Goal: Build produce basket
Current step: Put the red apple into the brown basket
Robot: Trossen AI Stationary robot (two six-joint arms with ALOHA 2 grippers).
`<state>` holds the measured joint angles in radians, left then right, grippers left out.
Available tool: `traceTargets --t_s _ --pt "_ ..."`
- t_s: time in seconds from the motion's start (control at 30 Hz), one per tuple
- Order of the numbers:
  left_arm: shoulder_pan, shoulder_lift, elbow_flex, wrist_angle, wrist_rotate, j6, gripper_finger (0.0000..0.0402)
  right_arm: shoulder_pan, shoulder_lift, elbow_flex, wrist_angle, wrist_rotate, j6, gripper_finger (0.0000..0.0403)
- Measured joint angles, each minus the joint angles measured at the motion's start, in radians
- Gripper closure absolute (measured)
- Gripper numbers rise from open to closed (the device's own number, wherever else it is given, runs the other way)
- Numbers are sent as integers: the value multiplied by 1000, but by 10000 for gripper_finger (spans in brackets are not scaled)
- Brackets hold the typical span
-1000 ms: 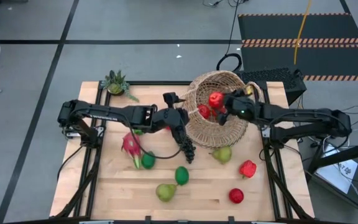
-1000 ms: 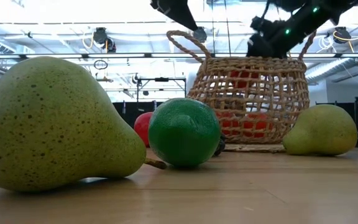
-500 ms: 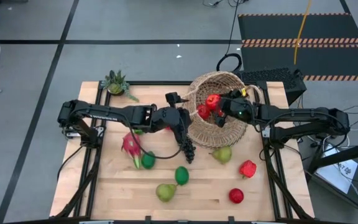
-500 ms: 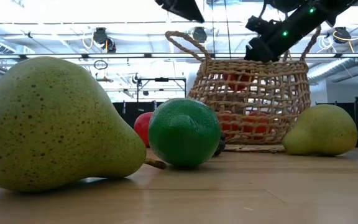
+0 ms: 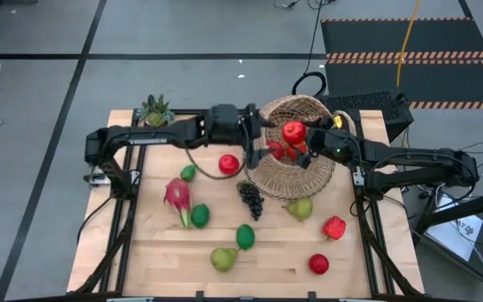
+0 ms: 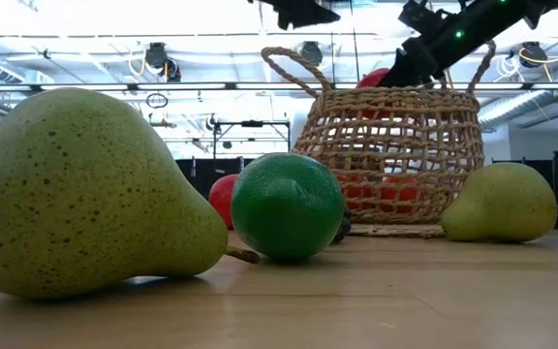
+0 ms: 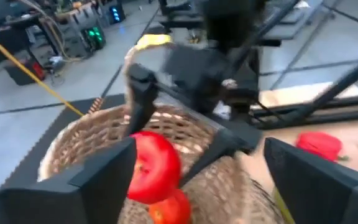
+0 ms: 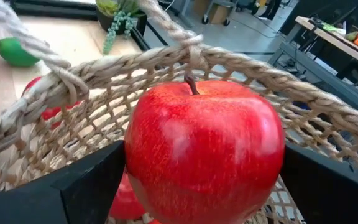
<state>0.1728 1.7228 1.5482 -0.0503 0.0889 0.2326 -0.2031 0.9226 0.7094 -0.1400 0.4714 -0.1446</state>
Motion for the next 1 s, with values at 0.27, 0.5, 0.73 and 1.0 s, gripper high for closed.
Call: traceTargets --t_s 0.27,0.5,0.73,1.0 --pt "16 91 0 159 -7 109 259 0 2 0 -1 -1 -28 3" --pt "47 136 24 156 -8 149 393 0 2 0 1 -1 -28 3" --pt "59 195 166 -21 -10 116 389 1 2 0 16 -1 -26 3" --pt "58 266 234 -79 -11 131 389 2 2 -8 22 -3 -25 3"
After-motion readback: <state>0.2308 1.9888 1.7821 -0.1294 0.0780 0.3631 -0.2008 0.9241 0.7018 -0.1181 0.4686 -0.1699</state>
